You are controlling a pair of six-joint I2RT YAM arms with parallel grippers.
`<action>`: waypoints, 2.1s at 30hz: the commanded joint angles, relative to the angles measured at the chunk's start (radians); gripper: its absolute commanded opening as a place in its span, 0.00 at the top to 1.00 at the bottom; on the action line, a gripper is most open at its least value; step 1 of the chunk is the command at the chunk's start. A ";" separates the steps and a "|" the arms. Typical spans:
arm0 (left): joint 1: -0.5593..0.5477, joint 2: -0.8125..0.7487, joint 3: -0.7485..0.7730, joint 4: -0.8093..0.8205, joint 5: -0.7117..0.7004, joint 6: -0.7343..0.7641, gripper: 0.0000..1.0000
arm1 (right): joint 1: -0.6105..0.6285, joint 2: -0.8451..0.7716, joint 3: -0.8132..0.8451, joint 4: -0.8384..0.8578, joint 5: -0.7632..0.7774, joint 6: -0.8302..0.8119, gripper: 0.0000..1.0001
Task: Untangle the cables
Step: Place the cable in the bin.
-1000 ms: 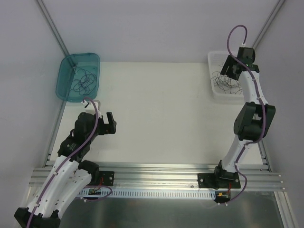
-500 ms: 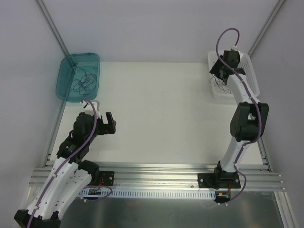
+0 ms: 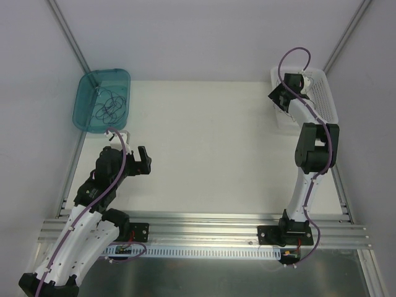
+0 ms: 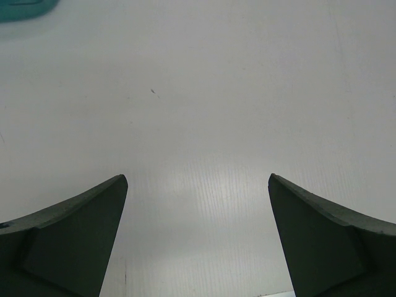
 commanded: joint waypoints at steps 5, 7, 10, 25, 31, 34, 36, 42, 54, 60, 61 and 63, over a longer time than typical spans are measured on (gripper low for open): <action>0.011 -0.004 -0.013 0.028 0.014 0.008 0.01 | -0.017 -0.050 -0.089 0.209 -0.049 0.059 0.50; 0.011 -0.004 -0.012 0.027 0.017 0.007 0.01 | -0.028 -0.057 -0.098 0.226 -0.075 0.060 0.50; 0.010 -0.006 -0.012 0.028 0.015 0.008 0.01 | -0.037 -0.069 -0.122 0.278 -0.091 0.062 0.52; 0.011 -0.004 -0.013 0.028 0.020 0.007 0.01 | -0.065 -0.112 -0.170 0.401 -0.206 0.076 0.38; 0.011 -0.003 -0.013 0.028 0.021 0.008 0.01 | -0.066 -0.109 -0.150 0.393 -0.218 0.056 0.40; 0.011 -0.003 -0.015 0.028 0.023 0.008 0.01 | -0.068 -0.106 -0.149 0.408 -0.241 0.052 0.46; 0.011 -0.003 -0.013 0.028 0.023 0.007 0.01 | -0.066 -0.104 -0.150 0.413 -0.246 0.052 0.51; 0.011 -0.001 -0.015 0.028 0.024 0.008 0.01 | -0.068 -0.107 -0.153 0.425 -0.247 0.048 0.64; 0.011 0.002 -0.015 0.028 0.027 0.010 0.01 | -0.074 -0.136 -0.167 0.425 -0.249 0.026 0.99; 0.011 0.002 -0.015 0.028 0.027 0.010 0.01 | -0.083 -0.165 -0.155 0.431 -0.344 0.083 0.99; 0.011 0.002 -0.015 0.030 0.027 0.010 0.01 | -0.083 -0.167 -0.153 0.436 -0.373 0.095 0.99; 0.011 0.000 -0.015 0.028 0.027 0.008 0.01 | -0.089 -0.158 -0.145 0.476 -0.446 0.143 0.99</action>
